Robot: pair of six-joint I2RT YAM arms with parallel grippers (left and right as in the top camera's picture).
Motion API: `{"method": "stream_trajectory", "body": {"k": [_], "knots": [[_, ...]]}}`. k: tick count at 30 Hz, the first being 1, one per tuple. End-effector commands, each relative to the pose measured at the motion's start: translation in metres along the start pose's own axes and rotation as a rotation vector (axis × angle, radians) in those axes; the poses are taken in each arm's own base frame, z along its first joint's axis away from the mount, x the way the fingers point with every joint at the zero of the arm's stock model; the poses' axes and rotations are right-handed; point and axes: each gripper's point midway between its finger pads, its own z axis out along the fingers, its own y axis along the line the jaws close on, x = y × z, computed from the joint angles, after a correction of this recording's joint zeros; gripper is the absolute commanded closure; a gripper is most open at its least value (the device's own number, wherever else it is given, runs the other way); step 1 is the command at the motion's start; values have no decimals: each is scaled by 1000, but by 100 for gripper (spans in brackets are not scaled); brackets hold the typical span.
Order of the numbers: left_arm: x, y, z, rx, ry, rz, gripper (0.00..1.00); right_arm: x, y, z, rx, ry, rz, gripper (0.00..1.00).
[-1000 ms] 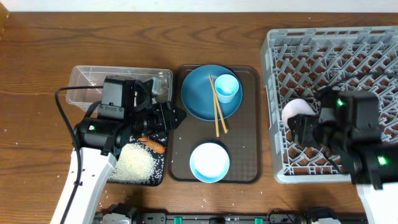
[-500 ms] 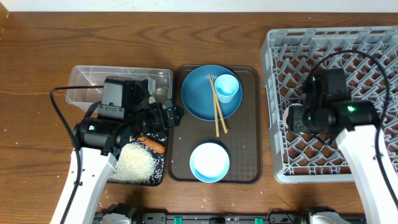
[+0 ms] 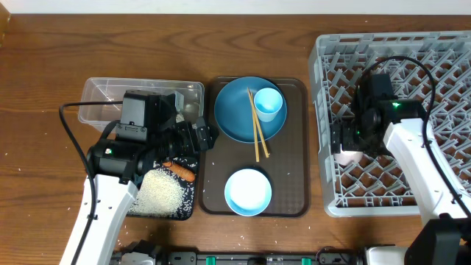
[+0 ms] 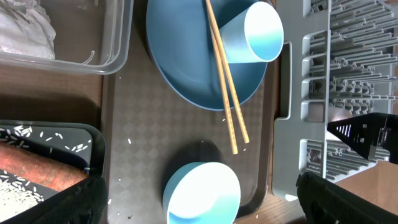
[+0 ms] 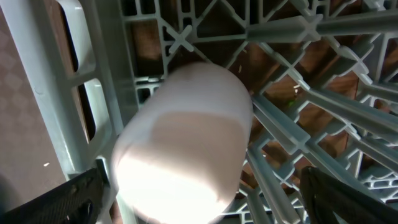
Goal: Sort waste into correct bins and load items into the dishwasher rack
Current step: 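Lower the pink cup upside down into the dish rack with right gripper, then reach the left gripper to the light-blue cup on the blue plate and grasp it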
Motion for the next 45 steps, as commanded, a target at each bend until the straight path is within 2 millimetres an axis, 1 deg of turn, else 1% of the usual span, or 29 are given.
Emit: {"method": "stream_trajectory", "body": {"k": [1,2,6,9,11,12,14,16,20,25,27,29,32,36,42,43,45], "knots": [[-3,1,-3,-8,-16,6,1,-10,-2,-17,0,-49,-14,1],[-3,1,-3,-8,-16,6,1,-11,-2,-22,-4,-59,-14,1],[-4,0,-3,-8,-16,6,0,-18,-3,-52,-10,-104,-14,1],[-8,-9,-3,40,-28,22,1,-19,-4,-75,-15,-130,-12,1],[-11,-16,-3,65,-41,20,8,-15,-5,-87,-16,-142,-11,1],[-13,-19,-3,73,-49,17,12,-14,-6,-90,-16,-147,-11,1],[-16,-29,-1,100,-64,26,16,-9,-6,-95,-17,-152,-12,1],[-19,-40,3,111,-87,42,16,-6,-7,-97,-17,-153,-12,1],[-24,-50,15,63,-140,41,16,-7,-7,-97,-17,-153,-11,1],[-19,-67,43,37,-138,80,17,-7,-7,-97,-17,-153,-11,1],[-19,-74,57,38,-142,99,19,-7,-7,-97,-17,-153,-11,1],[-23,-84,73,57,-155,115,23,-7,-7,-97,-17,-153,-11,1],[-32,-91,92,77,-180,92,26,-7,-7,-97,-17,-153,-11,1],[-44,-87,117,64,-212,47,26,-7,-7,-97,-17,-153,-11,1],[-52,-82,158,73,-217,30,27,-7,-7,-97,-17,-153,-11,1],[-53,-81,164,75,-219,30,29,-7,-7,-97,-17,-153,-11,1],[-54,-79,174,74,-218,30,41,-7,-7,-97,-17,-153,-11,1]]}}
